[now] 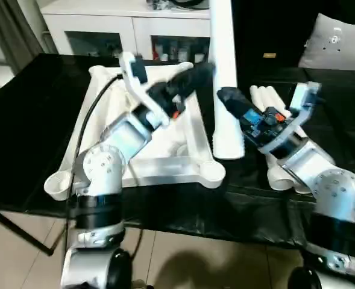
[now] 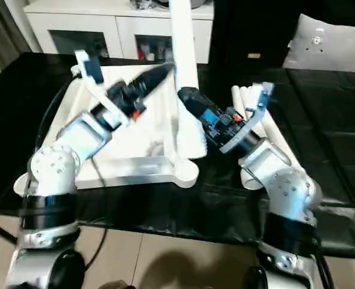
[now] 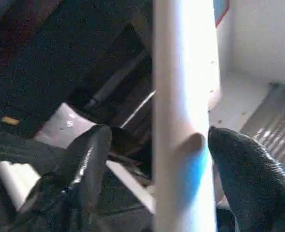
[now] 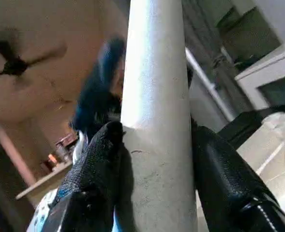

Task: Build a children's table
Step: Pick table leg

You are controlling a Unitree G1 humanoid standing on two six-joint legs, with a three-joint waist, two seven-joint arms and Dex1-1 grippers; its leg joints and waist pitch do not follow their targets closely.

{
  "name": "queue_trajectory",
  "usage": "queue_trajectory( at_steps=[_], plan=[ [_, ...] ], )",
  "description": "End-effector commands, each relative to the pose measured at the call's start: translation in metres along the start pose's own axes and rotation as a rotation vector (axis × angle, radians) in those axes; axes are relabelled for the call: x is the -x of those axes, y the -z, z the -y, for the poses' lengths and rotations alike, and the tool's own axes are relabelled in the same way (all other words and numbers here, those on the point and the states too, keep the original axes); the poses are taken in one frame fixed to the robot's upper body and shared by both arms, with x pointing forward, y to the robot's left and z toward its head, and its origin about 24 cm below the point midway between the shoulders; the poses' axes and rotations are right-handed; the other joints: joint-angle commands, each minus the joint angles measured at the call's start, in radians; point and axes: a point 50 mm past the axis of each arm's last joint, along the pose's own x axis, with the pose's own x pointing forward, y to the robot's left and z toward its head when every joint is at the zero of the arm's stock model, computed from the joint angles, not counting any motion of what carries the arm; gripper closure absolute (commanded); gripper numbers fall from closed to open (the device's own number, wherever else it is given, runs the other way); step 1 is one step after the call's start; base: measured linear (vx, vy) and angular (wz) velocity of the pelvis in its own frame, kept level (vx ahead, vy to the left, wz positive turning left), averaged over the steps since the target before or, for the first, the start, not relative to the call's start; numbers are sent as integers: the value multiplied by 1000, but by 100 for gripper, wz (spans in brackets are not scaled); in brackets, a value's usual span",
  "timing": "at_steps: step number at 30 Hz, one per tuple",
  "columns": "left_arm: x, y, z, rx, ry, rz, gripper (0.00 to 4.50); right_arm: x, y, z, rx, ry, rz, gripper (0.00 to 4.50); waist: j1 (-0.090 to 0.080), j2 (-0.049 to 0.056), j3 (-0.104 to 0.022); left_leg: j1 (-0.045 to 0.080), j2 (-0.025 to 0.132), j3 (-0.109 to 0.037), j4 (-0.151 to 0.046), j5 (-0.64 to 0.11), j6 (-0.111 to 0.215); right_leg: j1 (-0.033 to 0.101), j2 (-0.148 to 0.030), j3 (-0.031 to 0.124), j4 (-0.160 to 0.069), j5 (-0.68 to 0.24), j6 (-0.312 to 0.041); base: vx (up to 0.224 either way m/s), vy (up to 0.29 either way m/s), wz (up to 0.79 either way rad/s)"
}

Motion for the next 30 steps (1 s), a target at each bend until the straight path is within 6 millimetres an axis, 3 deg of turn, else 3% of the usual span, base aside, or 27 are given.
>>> queue_trajectory(
  at_steps=[1,5,9,10,11,12,13,14,17,30],
  plan=[
    [-4,-3,8,11,21,-1,56,-2,-4,-7,27,-43,3,266,6,-22,-69,-3,41,-6,-55,18,67,61,-73,44,-75,24,-226,0,0,0],
    [-3,-1,10,-5,21,-20,30,-5,-5,-2,124,33,-15,266,5,-22,-69,-4,42,-7,-56,19,54,60,-74,44,-77,11,-203,0,0,0],
    [-5,8,1,-274,-112,-117,12,-15,4,4,293,149,-83,266,2,-11,-68,-2,45,-11,-58,19,44,57,-74,44,-79,12,-171,0,0,0],
    [-6,9,1,-319,-127,-124,1,-16,5,4,308,161,-94,266,-1,-14,-69,-1,44,-11,-60,16,38,60,-73,44,-79,14,-161,0,0,0],
    [-8,11,-2,-346,-171,-121,0,-18,9,4,315,170,-103,266,-1,-6,-70,0,44,-11,-59,18,35,60,-74,44,-76,26,-166,0,0,0],
    [-10,12,-3,-365,-199,-118,0,-19,11,3,318,174,-105,266,-6,-7,-69,-1,46,-12,-59,11,32,60,-72,44,-78,49,-171,0,0,0],
    [-13,13,-5,-380,-235,-102,0,-22,14,5,369,205,-102,266,-4,3,-72,-1,46,-14,-57,14,29,61,-74,43,-74,64,-176,0,0,0],
    [-15,14,-4,-376,-232,-93,19,-23,16,7,418,227,-103,266,-7,-4,-73,-1,47,-13,-57,20,27,62,-74,44,-74,101,-184,0,0,0],
    [-18,12,-6,-352,-299,-27,35,-25,17,11,464,283,-65,266,-9,0,-76,-3,46,-14,-54,32,32,63,-74,43,-66,177,-215,0,0,0],
    [-22,31,-8,-383,-406,-27,34,-35,31,12,632,261,-44,266,-10,-3,-74,-3,49,-13,-53,-1,72,63,-76,44,-66,158,-235,0,0,0]
  ],
)
